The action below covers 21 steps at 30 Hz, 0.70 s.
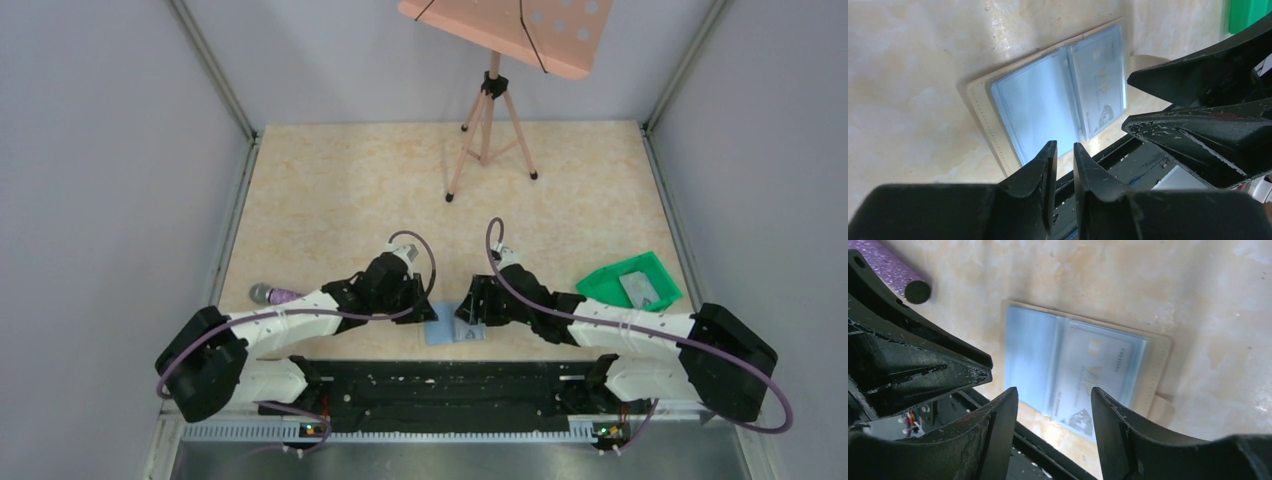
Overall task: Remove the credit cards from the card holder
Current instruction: Remove the credit card from the card holder.
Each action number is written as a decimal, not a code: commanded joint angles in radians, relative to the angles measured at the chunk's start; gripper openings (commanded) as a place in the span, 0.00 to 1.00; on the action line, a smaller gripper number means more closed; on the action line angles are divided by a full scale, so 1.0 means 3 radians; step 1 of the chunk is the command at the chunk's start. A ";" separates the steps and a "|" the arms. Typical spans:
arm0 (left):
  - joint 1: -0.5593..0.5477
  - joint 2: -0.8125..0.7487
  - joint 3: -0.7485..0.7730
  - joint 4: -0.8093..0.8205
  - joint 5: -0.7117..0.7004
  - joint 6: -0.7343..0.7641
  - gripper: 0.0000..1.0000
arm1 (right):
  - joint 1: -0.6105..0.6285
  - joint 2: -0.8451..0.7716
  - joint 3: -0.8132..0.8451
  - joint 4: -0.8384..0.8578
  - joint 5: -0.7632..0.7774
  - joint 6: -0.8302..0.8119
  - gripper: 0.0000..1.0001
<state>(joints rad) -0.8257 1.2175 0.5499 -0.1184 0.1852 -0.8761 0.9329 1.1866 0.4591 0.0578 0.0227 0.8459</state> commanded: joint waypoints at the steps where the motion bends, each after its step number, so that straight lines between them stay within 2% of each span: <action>1: -0.0004 0.0186 -0.0045 0.0369 0.0154 0.0046 0.23 | -0.0054 -0.0092 -0.0044 -0.0110 0.0122 -0.0025 0.56; 11: -0.0004 0.0375 -0.0214 0.0368 -0.0023 0.0055 0.22 | -0.0101 0.0036 -0.0101 -0.0081 0.0127 0.0021 0.56; 21: -0.0004 0.0427 -0.0310 0.0518 -0.0010 0.0041 0.22 | -0.0107 0.0161 -0.0172 0.0108 0.0014 0.0081 0.56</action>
<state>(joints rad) -0.8257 1.3350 0.4793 0.0109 0.2054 -0.8734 0.9112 1.2209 0.4290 0.0326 0.0475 0.8570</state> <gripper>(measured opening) 0.219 0.560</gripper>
